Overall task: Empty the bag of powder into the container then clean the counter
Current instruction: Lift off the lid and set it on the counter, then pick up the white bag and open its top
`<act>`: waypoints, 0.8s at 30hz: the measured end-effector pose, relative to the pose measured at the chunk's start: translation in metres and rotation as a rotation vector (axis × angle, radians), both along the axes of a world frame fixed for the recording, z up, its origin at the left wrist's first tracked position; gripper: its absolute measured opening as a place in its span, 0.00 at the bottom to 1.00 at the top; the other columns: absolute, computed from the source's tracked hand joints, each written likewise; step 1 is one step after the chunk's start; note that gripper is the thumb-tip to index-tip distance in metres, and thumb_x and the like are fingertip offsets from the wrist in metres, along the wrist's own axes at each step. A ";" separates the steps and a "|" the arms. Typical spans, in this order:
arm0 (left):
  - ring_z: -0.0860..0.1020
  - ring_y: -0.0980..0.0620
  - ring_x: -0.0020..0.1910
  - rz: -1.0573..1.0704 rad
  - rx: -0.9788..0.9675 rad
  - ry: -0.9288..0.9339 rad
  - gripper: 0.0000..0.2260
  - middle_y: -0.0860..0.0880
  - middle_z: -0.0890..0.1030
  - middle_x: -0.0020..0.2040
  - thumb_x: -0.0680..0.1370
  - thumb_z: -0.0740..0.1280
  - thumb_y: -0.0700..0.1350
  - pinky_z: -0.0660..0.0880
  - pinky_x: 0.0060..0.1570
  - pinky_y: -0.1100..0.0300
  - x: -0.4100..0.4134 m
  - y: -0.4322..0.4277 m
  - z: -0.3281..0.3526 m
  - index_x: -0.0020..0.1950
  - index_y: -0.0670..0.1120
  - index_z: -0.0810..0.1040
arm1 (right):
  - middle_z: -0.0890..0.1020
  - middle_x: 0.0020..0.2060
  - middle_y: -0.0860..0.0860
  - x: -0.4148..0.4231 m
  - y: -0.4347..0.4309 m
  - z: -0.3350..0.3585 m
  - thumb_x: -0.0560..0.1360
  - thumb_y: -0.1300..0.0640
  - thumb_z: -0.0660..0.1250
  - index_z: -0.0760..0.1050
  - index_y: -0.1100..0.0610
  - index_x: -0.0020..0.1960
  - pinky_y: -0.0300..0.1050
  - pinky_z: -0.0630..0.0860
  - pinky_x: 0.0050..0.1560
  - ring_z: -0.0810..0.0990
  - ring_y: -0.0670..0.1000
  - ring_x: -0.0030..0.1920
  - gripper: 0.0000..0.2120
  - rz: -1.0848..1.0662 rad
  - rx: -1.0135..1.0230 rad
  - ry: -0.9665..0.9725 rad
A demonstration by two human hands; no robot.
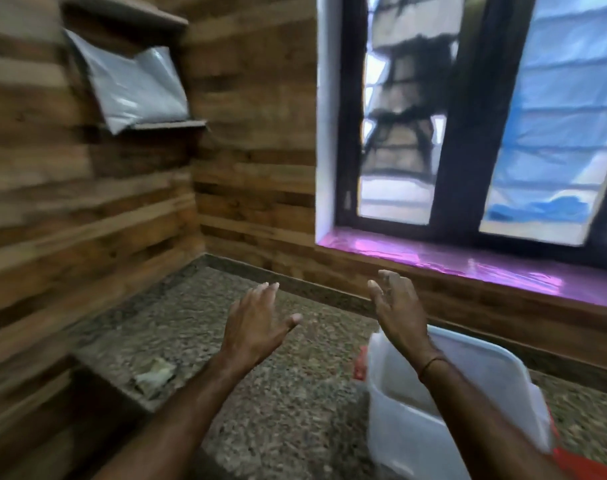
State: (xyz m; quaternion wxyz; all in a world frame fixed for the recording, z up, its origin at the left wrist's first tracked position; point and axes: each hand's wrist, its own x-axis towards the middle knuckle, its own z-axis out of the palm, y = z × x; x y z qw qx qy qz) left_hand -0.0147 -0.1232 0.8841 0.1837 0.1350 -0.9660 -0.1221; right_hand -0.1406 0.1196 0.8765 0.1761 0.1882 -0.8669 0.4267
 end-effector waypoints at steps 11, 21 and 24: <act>0.72 0.48 0.73 0.191 0.049 0.119 0.37 0.49 0.71 0.76 0.75 0.64 0.71 0.74 0.66 0.50 -0.005 -0.193 0.084 0.78 0.52 0.68 | 0.76 0.63 0.48 -0.050 -0.222 0.078 0.82 0.39 0.56 0.70 0.49 0.70 0.49 0.74 0.57 0.77 0.50 0.62 0.21 0.282 0.129 0.103; 0.78 0.48 0.66 0.354 0.000 0.362 0.31 0.49 0.78 0.69 0.75 0.65 0.70 0.76 0.62 0.53 -0.048 -0.340 0.225 0.71 0.53 0.75 | 0.73 0.70 0.48 -0.137 -0.392 0.208 0.83 0.38 0.54 0.67 0.49 0.75 0.53 0.75 0.64 0.75 0.50 0.66 0.25 0.485 0.163 0.190; 0.80 0.48 0.59 0.361 -0.026 0.428 0.31 0.49 0.81 0.63 0.73 0.64 0.71 0.78 0.55 0.53 -0.070 -0.376 0.267 0.67 0.53 0.77 | 0.75 0.65 0.48 -0.151 -0.438 0.253 0.83 0.39 0.55 0.70 0.48 0.70 0.54 0.77 0.63 0.77 0.50 0.61 0.21 0.475 0.129 0.218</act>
